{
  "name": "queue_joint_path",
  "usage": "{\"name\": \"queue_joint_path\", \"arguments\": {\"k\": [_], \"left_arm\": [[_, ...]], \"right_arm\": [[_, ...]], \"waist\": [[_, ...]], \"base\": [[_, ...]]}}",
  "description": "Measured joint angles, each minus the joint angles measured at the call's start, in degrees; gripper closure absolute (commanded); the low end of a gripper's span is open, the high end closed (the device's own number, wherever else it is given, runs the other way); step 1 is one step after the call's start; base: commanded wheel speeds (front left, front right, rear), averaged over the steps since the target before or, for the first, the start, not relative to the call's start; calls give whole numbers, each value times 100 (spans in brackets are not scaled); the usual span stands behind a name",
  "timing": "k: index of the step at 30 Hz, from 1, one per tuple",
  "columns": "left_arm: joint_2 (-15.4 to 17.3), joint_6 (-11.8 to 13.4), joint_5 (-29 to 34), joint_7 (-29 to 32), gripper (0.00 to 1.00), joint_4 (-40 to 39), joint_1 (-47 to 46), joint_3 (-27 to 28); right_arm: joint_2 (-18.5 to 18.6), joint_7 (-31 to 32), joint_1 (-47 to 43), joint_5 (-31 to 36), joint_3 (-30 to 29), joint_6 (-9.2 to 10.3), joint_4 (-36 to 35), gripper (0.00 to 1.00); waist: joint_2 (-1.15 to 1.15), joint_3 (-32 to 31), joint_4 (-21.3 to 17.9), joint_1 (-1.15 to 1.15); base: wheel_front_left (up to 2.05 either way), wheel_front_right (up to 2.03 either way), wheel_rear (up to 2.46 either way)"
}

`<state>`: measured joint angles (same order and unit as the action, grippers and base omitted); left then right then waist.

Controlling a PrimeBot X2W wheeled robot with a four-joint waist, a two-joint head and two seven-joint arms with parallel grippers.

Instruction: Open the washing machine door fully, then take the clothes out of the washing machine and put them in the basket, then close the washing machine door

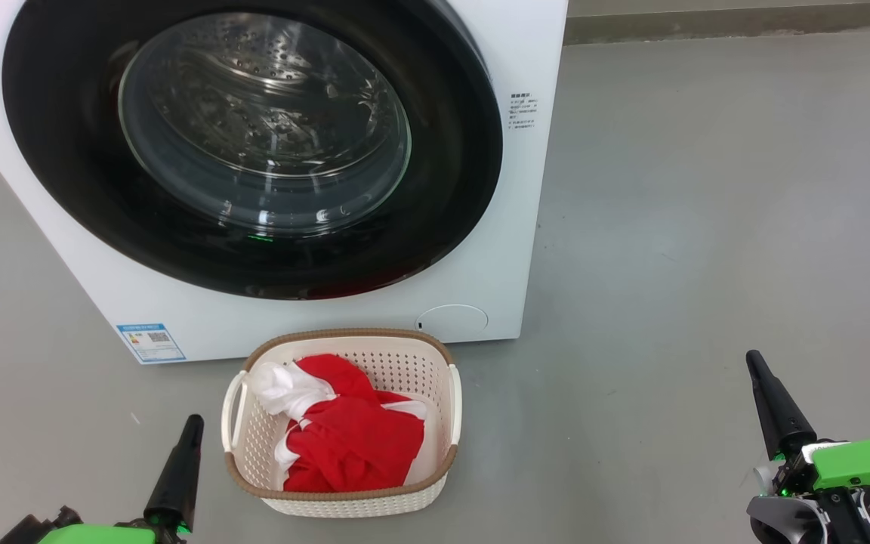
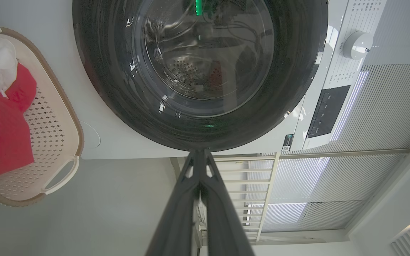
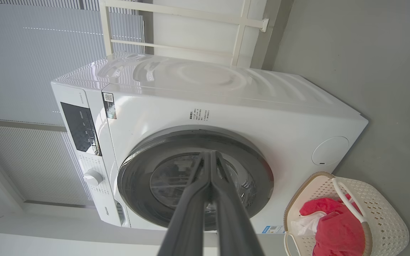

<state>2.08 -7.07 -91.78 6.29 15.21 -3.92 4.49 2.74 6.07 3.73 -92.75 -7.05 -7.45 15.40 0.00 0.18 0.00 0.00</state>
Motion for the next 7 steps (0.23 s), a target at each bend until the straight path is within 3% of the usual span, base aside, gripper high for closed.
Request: {"name": "queue_joint_path", "arguments": {"k": [7], "left_arm": [[0,0,0,0,100,0,0,0]], "right_arm": [[-3,0,0,5,-3,0,0,100]], "waist": [[0,0,0,0]], "base": [[0,0,0]]}}
